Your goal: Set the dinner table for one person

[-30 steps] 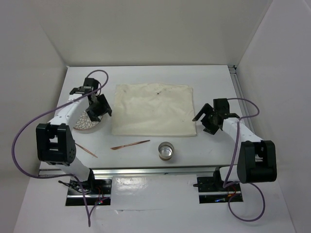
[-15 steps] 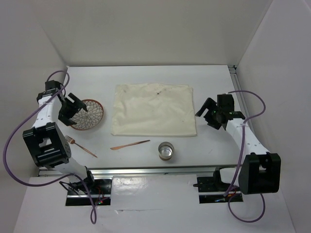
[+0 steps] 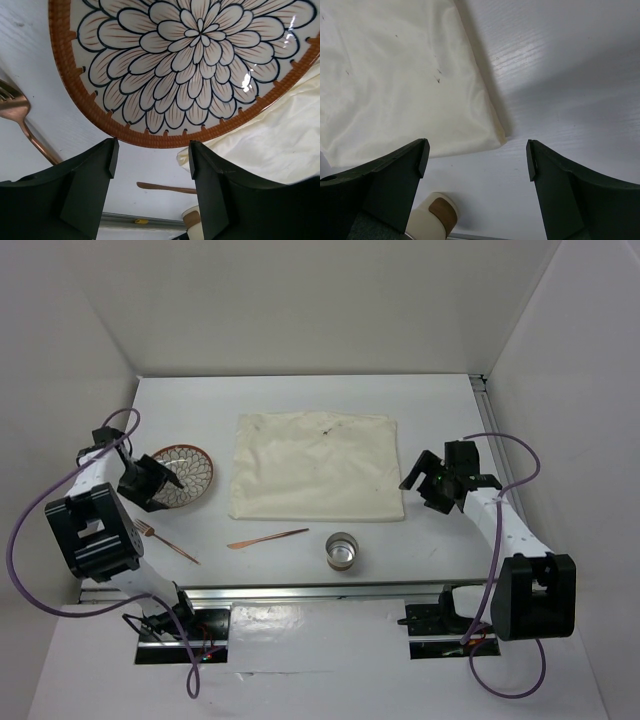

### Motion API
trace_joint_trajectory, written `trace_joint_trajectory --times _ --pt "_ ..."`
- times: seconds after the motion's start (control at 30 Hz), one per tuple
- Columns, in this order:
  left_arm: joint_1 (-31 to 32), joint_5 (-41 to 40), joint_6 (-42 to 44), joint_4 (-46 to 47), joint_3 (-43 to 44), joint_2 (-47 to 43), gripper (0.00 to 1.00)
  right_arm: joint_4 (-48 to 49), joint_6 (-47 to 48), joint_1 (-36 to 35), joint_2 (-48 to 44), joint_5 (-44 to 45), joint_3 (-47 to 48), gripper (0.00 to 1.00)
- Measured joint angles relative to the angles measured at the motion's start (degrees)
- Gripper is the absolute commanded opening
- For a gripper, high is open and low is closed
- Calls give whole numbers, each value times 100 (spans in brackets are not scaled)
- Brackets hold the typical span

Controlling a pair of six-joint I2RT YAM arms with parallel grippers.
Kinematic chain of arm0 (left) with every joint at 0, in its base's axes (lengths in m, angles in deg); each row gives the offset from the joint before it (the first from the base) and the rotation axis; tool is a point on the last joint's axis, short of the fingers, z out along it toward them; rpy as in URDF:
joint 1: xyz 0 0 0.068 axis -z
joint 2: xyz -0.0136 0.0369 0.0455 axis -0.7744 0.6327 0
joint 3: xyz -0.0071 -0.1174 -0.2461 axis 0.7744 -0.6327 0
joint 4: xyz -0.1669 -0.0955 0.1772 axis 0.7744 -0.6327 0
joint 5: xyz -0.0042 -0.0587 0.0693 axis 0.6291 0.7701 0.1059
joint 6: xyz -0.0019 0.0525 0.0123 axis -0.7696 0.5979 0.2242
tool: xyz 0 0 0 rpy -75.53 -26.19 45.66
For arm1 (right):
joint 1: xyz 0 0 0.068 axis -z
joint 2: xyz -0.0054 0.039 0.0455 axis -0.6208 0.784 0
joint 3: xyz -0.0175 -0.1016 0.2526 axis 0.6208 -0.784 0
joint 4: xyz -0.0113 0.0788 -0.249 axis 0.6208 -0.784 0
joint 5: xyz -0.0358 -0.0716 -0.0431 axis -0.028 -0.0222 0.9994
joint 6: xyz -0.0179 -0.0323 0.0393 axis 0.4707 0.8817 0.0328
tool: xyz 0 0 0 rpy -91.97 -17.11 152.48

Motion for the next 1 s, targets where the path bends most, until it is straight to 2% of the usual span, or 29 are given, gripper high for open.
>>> trace_joint_trajectory --times 0.43,0.6,0.67,0.7,1.0 --pt "-31 339 -164 72 -131 260 75 -9 157 0 -22 -107 -2 91" --pt "-28 424 -164 98 -133 243 78 -11 195 0 -22 -125 -2 91" --pt "-20 387 -149 118 -133 192 78 -11 195 0 -22 -129 -2 91" --pt "-20 297 -138 144 -133 146 75 -11 195 0 -22 -133 -2 91" --pt "-22 -201 -136 245 -343 -533 77 -11 212 0 -20 -232 -2 91"
